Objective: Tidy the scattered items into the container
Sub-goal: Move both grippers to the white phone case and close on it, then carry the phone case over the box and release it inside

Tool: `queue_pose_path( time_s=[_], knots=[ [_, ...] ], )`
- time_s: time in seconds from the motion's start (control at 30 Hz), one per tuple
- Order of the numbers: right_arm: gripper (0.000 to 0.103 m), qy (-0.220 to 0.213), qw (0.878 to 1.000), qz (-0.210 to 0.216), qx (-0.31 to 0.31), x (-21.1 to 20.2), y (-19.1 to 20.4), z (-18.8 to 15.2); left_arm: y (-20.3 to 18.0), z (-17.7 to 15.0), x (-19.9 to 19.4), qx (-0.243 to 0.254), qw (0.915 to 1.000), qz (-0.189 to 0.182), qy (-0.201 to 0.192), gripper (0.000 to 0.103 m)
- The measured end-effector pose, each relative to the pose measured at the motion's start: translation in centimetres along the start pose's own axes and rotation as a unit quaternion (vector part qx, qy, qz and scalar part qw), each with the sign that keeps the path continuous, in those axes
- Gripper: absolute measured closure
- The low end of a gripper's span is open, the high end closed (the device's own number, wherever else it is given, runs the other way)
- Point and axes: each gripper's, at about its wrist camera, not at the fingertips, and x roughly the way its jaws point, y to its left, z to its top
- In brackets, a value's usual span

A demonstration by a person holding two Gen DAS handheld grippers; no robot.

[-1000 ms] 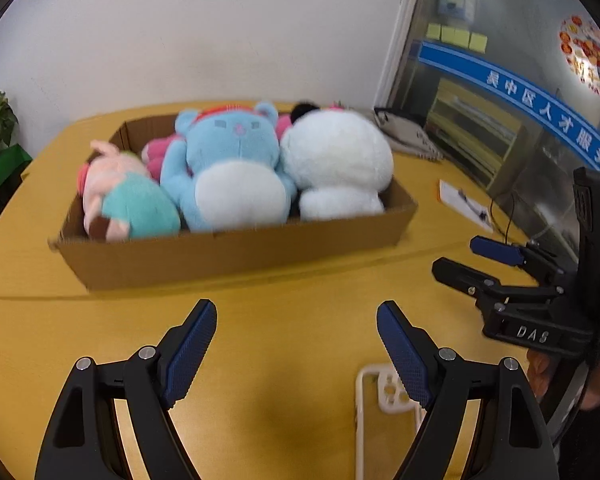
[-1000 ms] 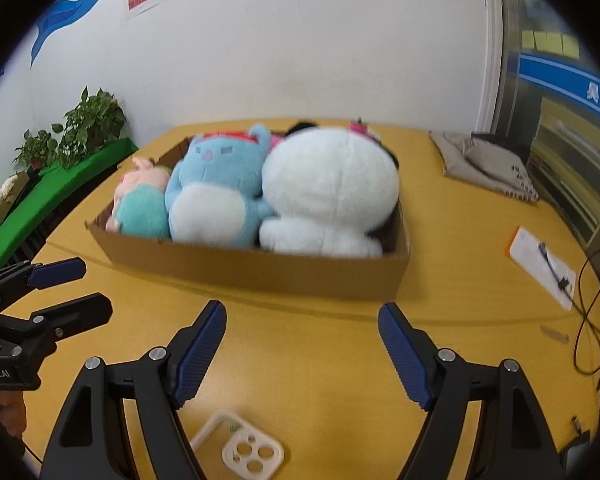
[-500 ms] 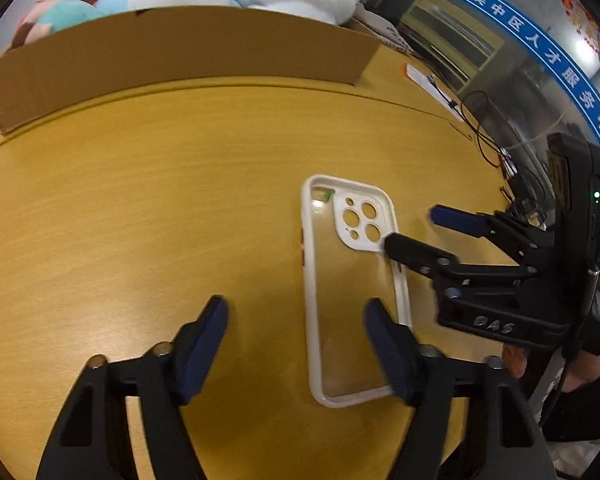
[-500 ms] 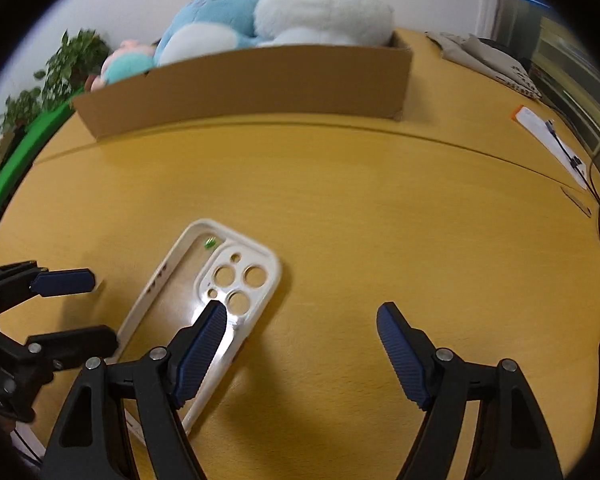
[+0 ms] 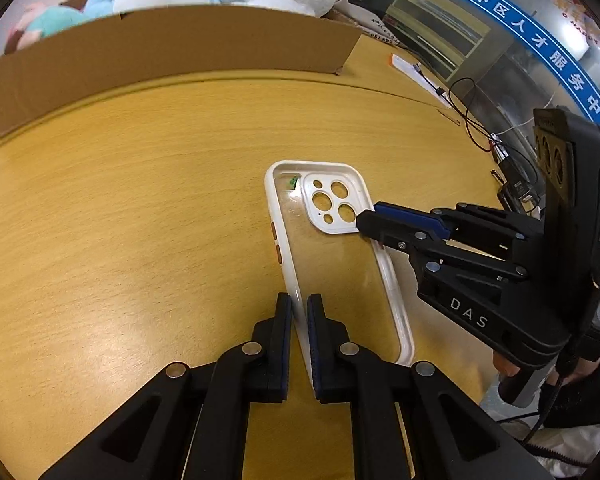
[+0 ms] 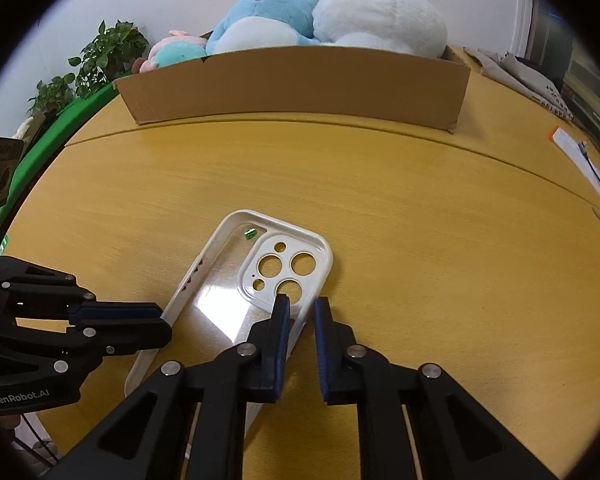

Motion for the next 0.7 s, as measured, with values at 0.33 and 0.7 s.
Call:
queue_pose_path(
  time_s=[0.33,0.7],
  knots=[
    [0.093,-0.132,0.99,0.011,-0.045,-6.3,1.3,7.9,0.3,6.7,-7.9,0.014,0.9932,0.018,-0.115,0.095],
    [0.093,-0.245,0.964,0.007,-0.099,-7.7,1.3,27.0,5.0,23.2,-13.8,0.036,0.9738,0.059,-0.217,0.093]
  ],
)
